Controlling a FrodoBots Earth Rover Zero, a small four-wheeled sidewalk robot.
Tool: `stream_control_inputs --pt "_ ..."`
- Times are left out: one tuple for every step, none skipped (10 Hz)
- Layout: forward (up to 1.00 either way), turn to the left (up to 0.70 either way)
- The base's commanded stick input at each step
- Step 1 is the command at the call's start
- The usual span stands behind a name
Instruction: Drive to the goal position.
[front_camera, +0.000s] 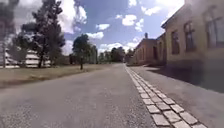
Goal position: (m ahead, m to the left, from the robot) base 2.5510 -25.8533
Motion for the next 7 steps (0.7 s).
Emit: stream_control_inputs --pt "0.85 0.0" --pt "0.85 0.0" --pt "0.85 0.0" --pt "0.85 0.0" --pt "0.64 0.0" --pt "0.0 0.0" --pt "0.0 0.0"
